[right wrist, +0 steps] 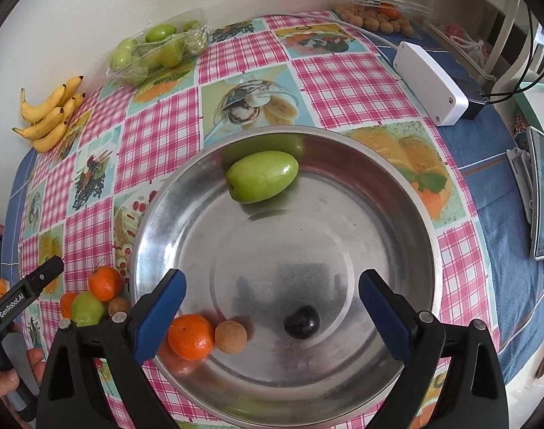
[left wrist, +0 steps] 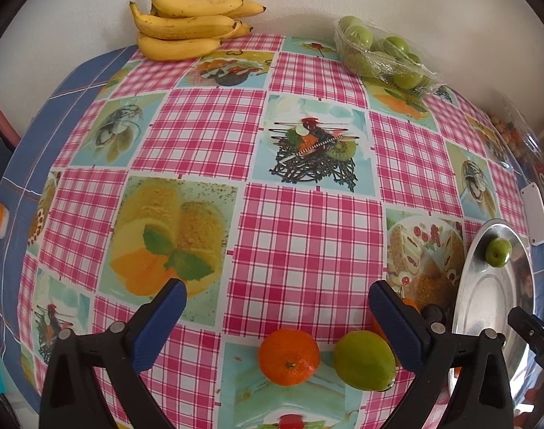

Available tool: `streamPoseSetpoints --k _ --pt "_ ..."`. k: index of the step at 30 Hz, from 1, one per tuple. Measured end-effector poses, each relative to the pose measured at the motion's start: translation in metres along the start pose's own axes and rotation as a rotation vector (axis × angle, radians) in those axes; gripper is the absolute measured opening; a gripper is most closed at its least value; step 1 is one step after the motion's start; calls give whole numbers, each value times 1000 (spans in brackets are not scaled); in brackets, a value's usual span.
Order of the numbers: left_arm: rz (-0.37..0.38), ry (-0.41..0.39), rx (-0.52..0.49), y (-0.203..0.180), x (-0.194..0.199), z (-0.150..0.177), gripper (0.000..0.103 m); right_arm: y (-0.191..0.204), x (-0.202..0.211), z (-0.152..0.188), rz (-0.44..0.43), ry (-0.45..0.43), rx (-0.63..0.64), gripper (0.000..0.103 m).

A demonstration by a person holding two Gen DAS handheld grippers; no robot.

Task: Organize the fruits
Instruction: 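Withdraw both open tools from the bowl toward the remaining fruit, then grasp a tangerine with the left tool while the right tool grasps a green round fruit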

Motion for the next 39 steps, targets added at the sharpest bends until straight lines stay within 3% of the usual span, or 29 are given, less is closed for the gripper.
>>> streamPoseSetpoints --k 15,24,33,39 --pt "4 -46 18 18 17 4 103 31 7 7 -35 -34 52 98" --pt "32 -63 52 27 29 6 103 75 12 29 -80 -23 167 98" --pt "-2 -48 21 42 34 12 103 116 13 45 -143 16 243 98" --pt "31 -44 100 54 36 9 103 144 17 48 -200 18 272 98"
Point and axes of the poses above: each gripper's, at about its wrist camera, not at the fingertips, and x roughly against the way its jaws point, y to its left, z to its underside, the point moved 8 cm from there along -x, roughly the way its jaws point, and after that the axes turned 7 degrees about -y, right-handed, at the moved point
